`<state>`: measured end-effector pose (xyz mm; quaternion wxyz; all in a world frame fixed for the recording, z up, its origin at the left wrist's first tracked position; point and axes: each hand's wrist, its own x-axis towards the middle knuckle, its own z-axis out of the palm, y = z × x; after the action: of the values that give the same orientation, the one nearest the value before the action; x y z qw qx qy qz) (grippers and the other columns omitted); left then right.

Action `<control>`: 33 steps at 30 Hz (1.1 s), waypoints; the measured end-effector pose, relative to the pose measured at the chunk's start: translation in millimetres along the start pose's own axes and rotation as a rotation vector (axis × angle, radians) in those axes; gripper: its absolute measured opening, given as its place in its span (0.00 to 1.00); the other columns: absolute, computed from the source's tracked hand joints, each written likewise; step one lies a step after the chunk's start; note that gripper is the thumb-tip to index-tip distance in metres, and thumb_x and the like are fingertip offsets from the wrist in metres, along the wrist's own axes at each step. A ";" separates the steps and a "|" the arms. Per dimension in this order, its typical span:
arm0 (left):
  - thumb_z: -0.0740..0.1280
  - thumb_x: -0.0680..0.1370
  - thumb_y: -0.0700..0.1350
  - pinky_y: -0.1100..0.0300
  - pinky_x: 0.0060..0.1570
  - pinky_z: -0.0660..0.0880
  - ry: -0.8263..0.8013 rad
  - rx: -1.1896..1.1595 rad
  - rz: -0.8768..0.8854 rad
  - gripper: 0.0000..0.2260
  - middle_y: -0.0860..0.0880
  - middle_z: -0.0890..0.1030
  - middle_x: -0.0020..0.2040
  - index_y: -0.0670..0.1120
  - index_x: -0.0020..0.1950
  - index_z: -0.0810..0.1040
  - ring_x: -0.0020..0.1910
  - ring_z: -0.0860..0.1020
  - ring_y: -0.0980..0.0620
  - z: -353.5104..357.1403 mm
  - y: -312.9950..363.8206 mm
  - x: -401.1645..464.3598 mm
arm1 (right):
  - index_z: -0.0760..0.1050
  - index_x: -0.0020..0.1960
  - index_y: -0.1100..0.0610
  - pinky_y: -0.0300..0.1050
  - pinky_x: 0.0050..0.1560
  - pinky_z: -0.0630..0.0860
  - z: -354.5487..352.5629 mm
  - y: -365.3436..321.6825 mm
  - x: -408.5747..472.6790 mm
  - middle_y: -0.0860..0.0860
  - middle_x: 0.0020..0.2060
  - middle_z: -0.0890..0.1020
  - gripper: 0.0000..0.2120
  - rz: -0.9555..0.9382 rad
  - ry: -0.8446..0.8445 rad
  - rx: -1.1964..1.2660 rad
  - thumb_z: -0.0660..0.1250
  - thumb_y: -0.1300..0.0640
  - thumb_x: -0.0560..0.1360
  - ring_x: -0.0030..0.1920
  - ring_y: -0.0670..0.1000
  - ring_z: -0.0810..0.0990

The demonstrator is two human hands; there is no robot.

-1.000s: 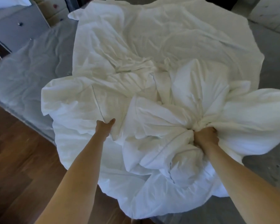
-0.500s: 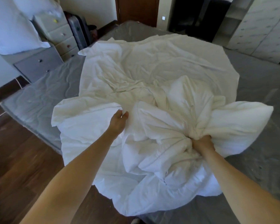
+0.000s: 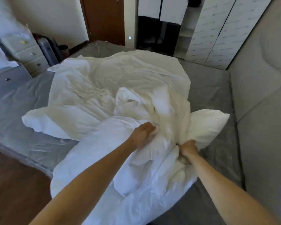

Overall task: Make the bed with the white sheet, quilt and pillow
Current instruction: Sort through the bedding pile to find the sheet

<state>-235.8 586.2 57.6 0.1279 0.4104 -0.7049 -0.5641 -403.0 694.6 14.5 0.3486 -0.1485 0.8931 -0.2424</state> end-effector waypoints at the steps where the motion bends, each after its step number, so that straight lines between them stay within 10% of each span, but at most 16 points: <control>1: 0.65 0.76 0.57 0.58 0.48 0.67 0.025 -0.045 -0.101 0.11 0.51 0.76 0.45 0.49 0.47 0.72 0.46 0.74 0.52 3.7 -9.8 -0.8 | 0.45 0.76 0.67 0.50 0.61 0.72 5.4 5.3 -2.4 0.62 0.67 0.70 0.49 0.003 -0.017 -0.010 0.70 0.44 0.71 0.65 0.61 0.72; 5: 0.74 0.67 0.59 0.56 0.45 0.74 0.067 0.261 -0.309 0.39 0.47 0.73 0.59 0.44 0.68 0.58 0.56 0.76 0.45 13.0 -59.3 -16.9 | 0.58 0.70 0.61 0.48 0.50 0.75 35.0 1.2 -17.0 0.55 0.56 0.76 0.43 -0.089 -0.107 0.004 0.71 0.39 0.67 0.55 0.57 0.77; 12: 0.64 0.74 0.43 0.55 0.39 0.73 0.325 0.377 -0.340 0.18 0.44 0.79 0.47 0.44 0.60 0.62 0.46 0.79 0.41 -14.7 -108.7 -26.2 | 0.47 0.75 0.64 0.53 0.67 0.66 118.7 -66.0 -57.9 0.57 0.69 0.62 0.70 -0.103 -0.168 -0.299 0.63 0.19 0.50 0.69 0.58 0.64; 19: 0.58 0.65 0.48 0.46 0.45 0.74 0.257 -0.397 -0.282 0.16 0.44 0.73 0.42 0.42 0.48 0.62 0.41 0.74 0.46 -18.8 -158.7 -44.5 | 0.46 0.74 0.66 0.56 0.65 0.67 164.6 -74.1 -55.4 0.57 0.67 0.62 0.78 0.015 -0.095 -0.534 0.66 0.19 0.40 0.67 0.57 0.65; 25: 0.58 0.64 0.43 0.61 0.37 0.69 0.206 -0.766 -0.383 0.11 0.48 0.68 0.37 0.45 0.45 0.62 0.36 0.68 0.52 -35.4 -161.6 -38.1 | 0.43 0.73 0.67 0.61 0.67 0.64 187.9 -67.1 -51.0 0.59 0.68 0.60 0.78 0.017 -0.014 -0.638 0.70 0.21 0.41 0.69 0.58 0.62; 33: 0.57 0.77 0.44 0.57 0.43 0.66 -0.161 0.182 -0.334 0.06 0.43 0.76 0.51 0.44 0.50 0.70 0.45 0.72 0.47 -49.6 -157.2 -12.4 | 0.50 0.72 0.65 0.59 0.64 0.67 186.6 -52.1 -39.6 0.57 0.67 0.64 0.73 0.014 0.039 -0.675 0.72 0.24 0.42 0.66 0.57 0.66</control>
<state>-127.8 556.8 -64.1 -0.0617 0.4852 -0.6832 -0.5422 -240.1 606.7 -55.1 0.2641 -0.2449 0.9305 0.0665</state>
